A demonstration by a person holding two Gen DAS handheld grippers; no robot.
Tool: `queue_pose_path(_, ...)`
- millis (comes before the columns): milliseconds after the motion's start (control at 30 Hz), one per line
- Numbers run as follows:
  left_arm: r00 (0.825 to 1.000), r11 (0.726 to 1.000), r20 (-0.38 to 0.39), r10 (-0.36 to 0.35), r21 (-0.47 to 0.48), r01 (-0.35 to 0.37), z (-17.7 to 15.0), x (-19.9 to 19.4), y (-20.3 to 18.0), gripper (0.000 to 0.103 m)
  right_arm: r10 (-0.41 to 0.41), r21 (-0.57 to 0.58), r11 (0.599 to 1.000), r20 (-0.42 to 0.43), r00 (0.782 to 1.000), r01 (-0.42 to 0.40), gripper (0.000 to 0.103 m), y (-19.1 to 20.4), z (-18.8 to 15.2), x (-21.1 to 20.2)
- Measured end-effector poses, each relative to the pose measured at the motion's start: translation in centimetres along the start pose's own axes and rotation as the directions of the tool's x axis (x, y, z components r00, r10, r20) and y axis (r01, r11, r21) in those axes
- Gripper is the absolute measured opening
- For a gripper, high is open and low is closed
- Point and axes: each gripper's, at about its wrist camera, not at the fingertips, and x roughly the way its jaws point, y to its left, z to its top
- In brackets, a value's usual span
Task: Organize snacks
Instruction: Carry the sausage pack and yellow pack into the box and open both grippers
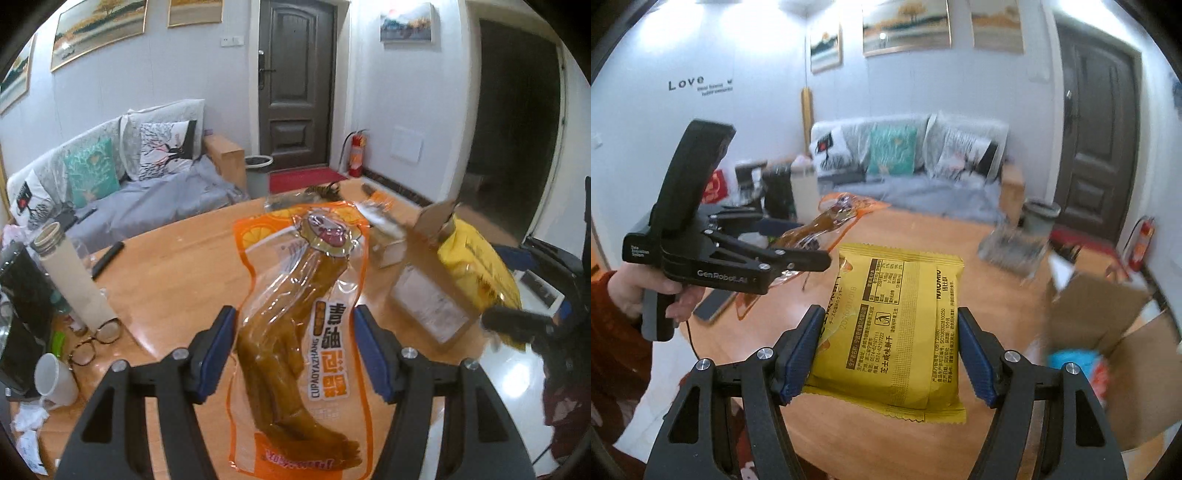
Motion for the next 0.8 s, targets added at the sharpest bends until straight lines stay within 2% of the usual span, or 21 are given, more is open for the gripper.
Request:
queue_pose_path(67,1.000,0.999,0.015,0.022,0.023,-0.023,0.1,-0.6,-1.0,0.061,-0.025,0.003,1.000,0.024,0.999,0.025,0.068,-0.7,0.5,-1.7)
queue_pose_path(167,1.000,1.000,0.014,-0.015,0.002,0.015,0.3,-1.3,-2.3,0.061,-0.043,0.027,0.999,0.045,0.998,0.042,0.068,-2.1,0.6,-3.5)
queue_pose_path(233,1.000,1.000,0.017,-0.008,0.023,0.007,0.6,-1.4,-3.5,0.061,-0.064,0.028,0.998,0.047,0.997,0.063,0.068,-3.0,0.4,-4.4)
queue_pose_path(300,0.999,0.998,0.012,-0.041,0.039,0.041,0.8,-1.2,-5.2,0.061,-0.084,0.039,0.996,0.037,0.996,0.082,0.068,-3.8,0.2,-4.9)
queue_pose_path(367,0.997,0.995,-0.006,-0.082,0.061,0.082,1.2,-0.2,-7.4,0.061,-0.108,0.068,0.992,0.021,0.994,0.106,0.068,-5.1,-0.1,-4.9)
queue_pose_path(433,0.998,0.989,0.004,-0.065,0.134,0.064,1.8,0.4,-10.0,0.061,-0.148,0.083,0.986,0.006,0.989,0.147,0.068,-6.2,-0.6,-5.3)
queue_pose_path(533,0.986,0.969,0.003,-0.169,0.184,0.166,3.6,1.6,-14.0,0.061,-0.202,0.092,0.975,-0.020,0.979,0.203,0.068,-8.2,-1.2,-6.0)
queue_pose_path(633,0.983,0.954,-0.009,-0.183,0.239,0.179,5.0,3.4,-17.2,0.061,-0.251,0.102,0.961,-0.053,0.967,0.255,0.068,-10.0,-1.8,-6.2)
queue_pose_path(700,0.976,0.945,-0.042,-0.212,0.245,0.216,6.0,5.1,-18.9,0.061,-0.283,0.117,0.950,-0.077,0.956,0.291,0.068,-11.4,-2.2,-6.3)
queue_pose_path(800,0.973,0.936,-0.082,-0.216,0.265,0.230,6.9,7.6,-20.8,0.062,-0.303,0.136,0.938,-0.115,0.946,0.318,0.068,-13.8,-3.1,-6.1)
